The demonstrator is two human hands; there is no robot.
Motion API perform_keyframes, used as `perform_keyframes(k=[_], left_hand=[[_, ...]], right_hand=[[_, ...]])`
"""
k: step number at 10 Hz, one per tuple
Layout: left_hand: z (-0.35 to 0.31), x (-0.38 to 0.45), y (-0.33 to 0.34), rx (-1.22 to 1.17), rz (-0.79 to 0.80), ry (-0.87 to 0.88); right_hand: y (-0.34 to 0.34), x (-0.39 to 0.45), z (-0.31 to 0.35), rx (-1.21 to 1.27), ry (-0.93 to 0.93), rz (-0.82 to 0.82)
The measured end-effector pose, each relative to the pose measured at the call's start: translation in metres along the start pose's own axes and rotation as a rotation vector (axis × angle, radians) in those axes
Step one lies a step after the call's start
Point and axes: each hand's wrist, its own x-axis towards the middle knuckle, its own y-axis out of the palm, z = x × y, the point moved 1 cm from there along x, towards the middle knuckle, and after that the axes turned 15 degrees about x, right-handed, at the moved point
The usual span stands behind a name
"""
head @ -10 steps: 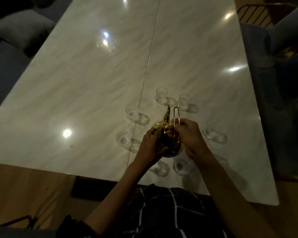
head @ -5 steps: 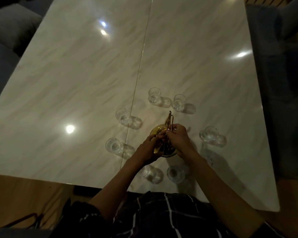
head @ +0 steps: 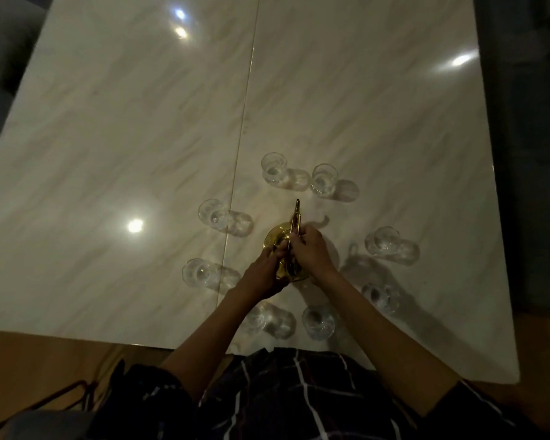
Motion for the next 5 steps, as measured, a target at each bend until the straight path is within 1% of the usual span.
perform_keyframes(k=[2, 3, 4, 5], left_hand=[[-0.002, -0.003, 0.002, -0.039, -0.042, -0.012], [-0.003, -0.008, 0.000, -0.091, -0.021, -0.042], [-0.004, -0.019, -0.001, -0.178, -0.063, -0.090], [-0.003, -0.038, -0.005, -0.222, -0.116, -0.196]], right_hand=[[0.001, 0.009, -0.001, 0.001, 0.046, 0.038], [-0.001, 0.015, -0.001, -0.015, 0.074, 0.070], [-0.005, 0.016, -0.001, -0.050, 0.083, 0.096], [-0.010, 0.009, 0.001, -0.217, -0.032, 0.024]])
